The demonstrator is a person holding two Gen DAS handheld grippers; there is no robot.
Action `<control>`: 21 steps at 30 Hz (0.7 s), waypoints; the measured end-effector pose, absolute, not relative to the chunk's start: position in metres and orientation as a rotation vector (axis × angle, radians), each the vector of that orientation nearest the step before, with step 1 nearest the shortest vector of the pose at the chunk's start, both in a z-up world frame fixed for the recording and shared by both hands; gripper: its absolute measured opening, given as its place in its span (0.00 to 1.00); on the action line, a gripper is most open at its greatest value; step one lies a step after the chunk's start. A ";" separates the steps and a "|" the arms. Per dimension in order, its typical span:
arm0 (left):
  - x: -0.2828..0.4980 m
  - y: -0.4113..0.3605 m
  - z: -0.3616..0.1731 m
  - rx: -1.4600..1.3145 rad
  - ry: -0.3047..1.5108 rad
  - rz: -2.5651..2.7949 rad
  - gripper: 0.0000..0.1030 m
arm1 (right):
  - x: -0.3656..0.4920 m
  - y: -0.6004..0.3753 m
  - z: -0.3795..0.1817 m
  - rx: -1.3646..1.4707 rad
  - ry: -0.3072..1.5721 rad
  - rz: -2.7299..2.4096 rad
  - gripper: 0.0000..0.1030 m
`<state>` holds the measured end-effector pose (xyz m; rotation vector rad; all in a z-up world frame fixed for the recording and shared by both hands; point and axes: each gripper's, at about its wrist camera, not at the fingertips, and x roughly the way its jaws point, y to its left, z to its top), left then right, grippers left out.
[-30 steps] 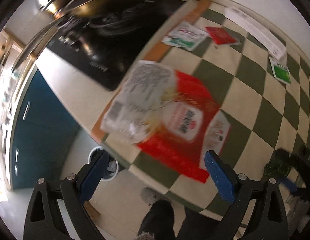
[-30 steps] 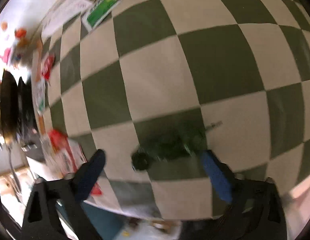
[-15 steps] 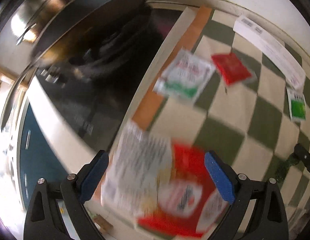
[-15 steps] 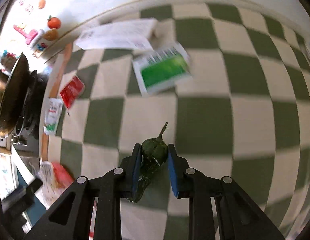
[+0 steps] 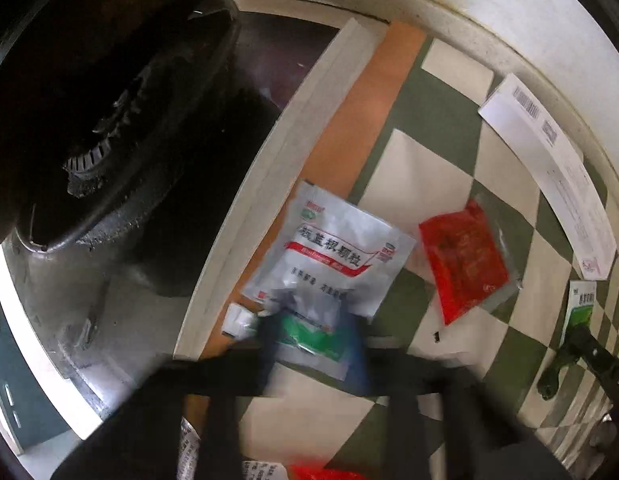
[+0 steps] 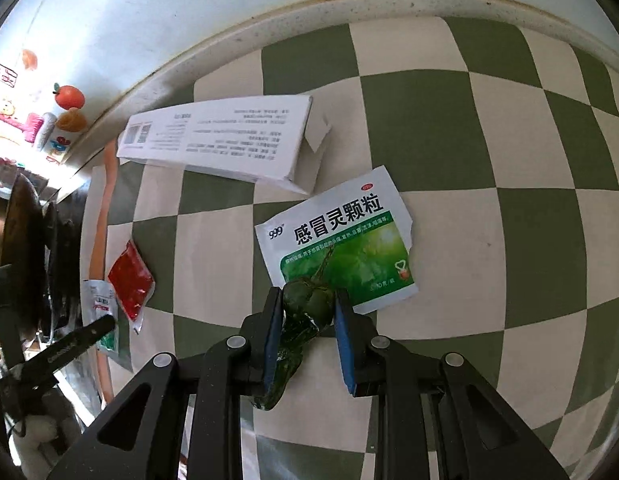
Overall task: Collect trash
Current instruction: 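Grasp the white sachet with the left tool while the right tool grasps the green pepper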
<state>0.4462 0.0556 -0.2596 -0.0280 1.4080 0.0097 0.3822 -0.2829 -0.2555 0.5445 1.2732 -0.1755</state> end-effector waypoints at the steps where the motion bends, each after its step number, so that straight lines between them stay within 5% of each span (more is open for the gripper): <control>1: 0.445 0.056 -0.259 -0.033 1.408 0.008 0.01 | 0.382 -0.282 -0.255 0.542 1.272 -0.176 0.26; 14: 0.375 0.075 -0.194 -0.222 1.266 -0.052 0.00 | 0.345 -0.255 -0.205 0.542 1.211 -0.106 0.26; 16: 0.389 0.086 -0.207 -0.316 1.292 -0.089 0.07 | 0.337 -0.249 -0.200 0.532 1.197 -0.103 0.26; 18: 0.404 0.082 -0.223 -0.317 1.332 -0.085 0.44 | 0.334 -0.245 -0.200 0.520 1.191 -0.104 0.26; 21: 0.417 0.069 -0.252 -0.263 1.381 -0.082 0.50 | 0.334 -0.250 -0.207 0.517 1.193 -0.122 0.26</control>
